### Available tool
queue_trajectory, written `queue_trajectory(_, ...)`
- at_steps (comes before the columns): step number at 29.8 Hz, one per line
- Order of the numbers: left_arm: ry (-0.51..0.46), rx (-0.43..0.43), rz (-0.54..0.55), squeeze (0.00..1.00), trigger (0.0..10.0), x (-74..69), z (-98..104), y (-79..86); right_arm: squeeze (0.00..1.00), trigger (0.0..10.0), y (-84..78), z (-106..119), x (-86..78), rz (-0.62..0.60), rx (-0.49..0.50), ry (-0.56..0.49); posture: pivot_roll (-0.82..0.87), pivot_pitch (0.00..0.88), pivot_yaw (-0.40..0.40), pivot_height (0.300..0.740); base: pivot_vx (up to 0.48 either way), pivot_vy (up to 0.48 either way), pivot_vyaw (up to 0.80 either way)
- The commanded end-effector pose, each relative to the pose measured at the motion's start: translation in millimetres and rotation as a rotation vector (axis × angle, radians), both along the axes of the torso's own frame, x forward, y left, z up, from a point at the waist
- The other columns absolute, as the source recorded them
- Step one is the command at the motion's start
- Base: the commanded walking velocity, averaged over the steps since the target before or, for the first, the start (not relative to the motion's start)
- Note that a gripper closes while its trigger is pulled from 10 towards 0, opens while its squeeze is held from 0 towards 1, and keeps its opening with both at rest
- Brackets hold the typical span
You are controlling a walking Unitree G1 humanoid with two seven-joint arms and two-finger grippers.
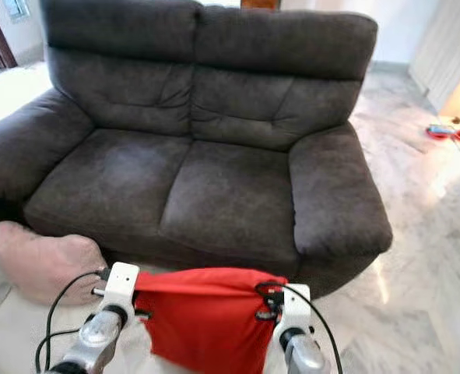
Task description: Move the pillow to the sofa from floor
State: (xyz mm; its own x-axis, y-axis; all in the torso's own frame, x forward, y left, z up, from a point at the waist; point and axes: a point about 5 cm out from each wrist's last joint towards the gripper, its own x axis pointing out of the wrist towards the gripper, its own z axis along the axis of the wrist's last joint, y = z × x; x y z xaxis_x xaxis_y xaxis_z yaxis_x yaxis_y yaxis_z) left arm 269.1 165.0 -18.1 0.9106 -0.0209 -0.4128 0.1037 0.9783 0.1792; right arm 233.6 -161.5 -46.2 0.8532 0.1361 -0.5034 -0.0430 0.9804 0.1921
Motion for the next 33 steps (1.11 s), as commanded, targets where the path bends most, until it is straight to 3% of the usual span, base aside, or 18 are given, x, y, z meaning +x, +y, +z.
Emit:
queue_trajectory(1, -0.088, 0.037, 0.123, 0.00, 10.0, 11.5, 17, 31.0, 0.00, 10.0, -44.1, 0, -7.6, -0.183, -0.051, 0.003, 0.03, 0.000, -0.037, 0.740, 0.000, -0.255, 0.00)
queue_trajectory(13, -0.121, 0.043, 0.126, 0.00, 10.0, 14.8, 22, 33.1, 0.00, 10.0, -28.9, 11, 9.9, -0.159, -0.058, -0.065, 0.03, 0.000, -0.041, 0.740, 0.000, -0.127, 0.00)
queue_trajectory(16, -0.201, 0.055, 0.092, 0.00, 10.0, 22.1, 34, 32.5, 0.00, 10.0, -27.0, 21, 17.6, -0.152, -0.070, -0.139, 0.03, 0.000, -0.042, 0.740, 0.000, 0.000, 0.00)
queue_trajectory(22, -0.275, 0.105, 0.076, 0.00, 10.0, 28.4, 46, 32.4, 0.00, 10.0, -29.2, 34, 26.1, -0.160, -0.095, -0.236, 0.03, 0.000, -0.042, 0.740, 0.000, 0.000, 0.00)
queue_trajectory(27, -0.416, 0.173, 0.026, 0.00, 10.0, 36.0, 68, 30.0, 0.00, 10.0, -37.6, 52, 31.4, -0.195, -0.114, -0.374, 0.02, 0.000, -0.037, 0.740, 0.000, 0.000, 0.00)
queue_trajectory(33, -0.505, 0.205, -0.011, 0.00, 10.0, 40.6, 83, 26.5, 0.00, 10.0, -35.9, 69, 34.7, -0.203, -0.113, -0.488, 0.02, 0.000, -0.035, 0.740, 0.000, 0.000, 0.00)
